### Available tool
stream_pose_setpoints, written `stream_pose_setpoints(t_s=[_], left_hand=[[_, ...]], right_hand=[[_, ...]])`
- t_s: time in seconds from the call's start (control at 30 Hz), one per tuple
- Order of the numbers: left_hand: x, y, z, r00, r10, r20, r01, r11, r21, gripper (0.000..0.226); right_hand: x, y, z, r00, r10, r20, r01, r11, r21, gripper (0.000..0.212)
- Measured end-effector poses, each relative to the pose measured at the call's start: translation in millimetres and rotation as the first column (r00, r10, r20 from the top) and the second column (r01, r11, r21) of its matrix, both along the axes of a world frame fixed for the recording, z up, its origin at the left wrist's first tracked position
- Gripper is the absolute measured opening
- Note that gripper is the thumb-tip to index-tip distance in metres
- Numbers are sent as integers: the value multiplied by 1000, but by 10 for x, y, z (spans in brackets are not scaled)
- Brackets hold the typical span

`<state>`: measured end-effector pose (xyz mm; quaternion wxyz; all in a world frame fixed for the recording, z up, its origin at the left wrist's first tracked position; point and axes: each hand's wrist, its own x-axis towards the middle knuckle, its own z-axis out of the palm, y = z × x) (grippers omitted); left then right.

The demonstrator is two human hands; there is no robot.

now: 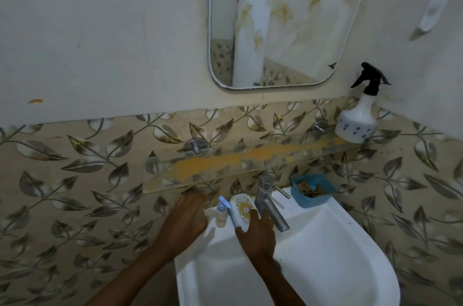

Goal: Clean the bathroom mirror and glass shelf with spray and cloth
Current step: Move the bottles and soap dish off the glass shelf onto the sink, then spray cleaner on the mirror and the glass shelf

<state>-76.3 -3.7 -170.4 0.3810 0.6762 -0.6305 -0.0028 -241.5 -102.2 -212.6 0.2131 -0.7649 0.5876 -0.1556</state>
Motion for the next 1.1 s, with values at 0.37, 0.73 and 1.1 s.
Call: stream_pose_setpoints(t_s=[0.37, 0.73, 1.1], left_hand=[[-547, -305, 1300, 948, -307, 78, 313, 946, -79, 33], [-109, -782, 2436, 978, -207, 37, 210, 950, -232, 23], [92, -664, 2572, 970, -222, -96, 186, 939, -288, 22]], right_hand=[[-938, -769, 1439, 897, -35, 440, 193, 927, -320, 14], [-1234, -2412, 2629, 680, -407, 609, 594, 793, -134, 53], [-1207, -2612, 2671, 662, -330, 673, 520, 849, -95, 32]])
